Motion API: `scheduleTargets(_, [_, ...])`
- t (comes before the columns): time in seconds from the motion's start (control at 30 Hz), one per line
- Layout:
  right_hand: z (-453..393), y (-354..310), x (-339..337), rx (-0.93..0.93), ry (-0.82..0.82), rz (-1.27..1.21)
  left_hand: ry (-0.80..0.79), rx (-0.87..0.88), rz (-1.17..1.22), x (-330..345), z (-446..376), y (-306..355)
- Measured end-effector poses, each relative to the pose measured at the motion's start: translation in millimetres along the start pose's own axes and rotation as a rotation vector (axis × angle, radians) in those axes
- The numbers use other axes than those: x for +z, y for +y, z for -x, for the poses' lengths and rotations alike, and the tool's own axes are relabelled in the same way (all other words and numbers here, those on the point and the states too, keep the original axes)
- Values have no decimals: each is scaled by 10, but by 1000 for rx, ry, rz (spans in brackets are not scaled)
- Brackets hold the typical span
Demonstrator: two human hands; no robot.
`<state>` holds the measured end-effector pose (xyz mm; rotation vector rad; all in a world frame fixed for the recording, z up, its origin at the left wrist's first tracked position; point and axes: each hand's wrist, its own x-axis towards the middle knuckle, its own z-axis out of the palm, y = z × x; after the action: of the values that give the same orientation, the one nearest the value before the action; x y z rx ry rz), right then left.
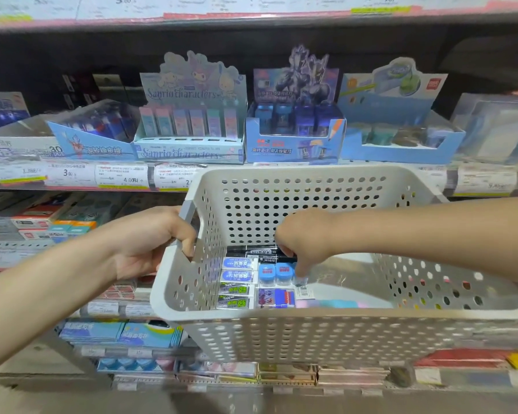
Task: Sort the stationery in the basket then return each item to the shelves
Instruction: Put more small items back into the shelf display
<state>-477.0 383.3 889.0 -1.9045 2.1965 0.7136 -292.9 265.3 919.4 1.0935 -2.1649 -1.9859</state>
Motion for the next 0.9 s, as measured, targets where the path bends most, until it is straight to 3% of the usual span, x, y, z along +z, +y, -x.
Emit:
scheduleTargets(0.4, [-57,-98,83,26,-27,35,14,-8,20,-7,18,-55])
scheduleTargets(0.53, [196,85,-355,13,4,-148,-3,-24,42,-70,27,-75])
scheduleTargets(0.6, [390,271,-670,0,127,-331,-2,-17,40,-86,42,-80])
scheduleTargets(0.77, [514,756,-1098,107,720,-711,1,-13,41,-69,72,-77])
scheduleTargets(0.83, [349,899,-1126,223,844,-593,8,-15,33,-70,71,-71])
scheduleTargets(0.9, [178,987,-1120,269,827,-465,12,-17,20,-76,69,-64])
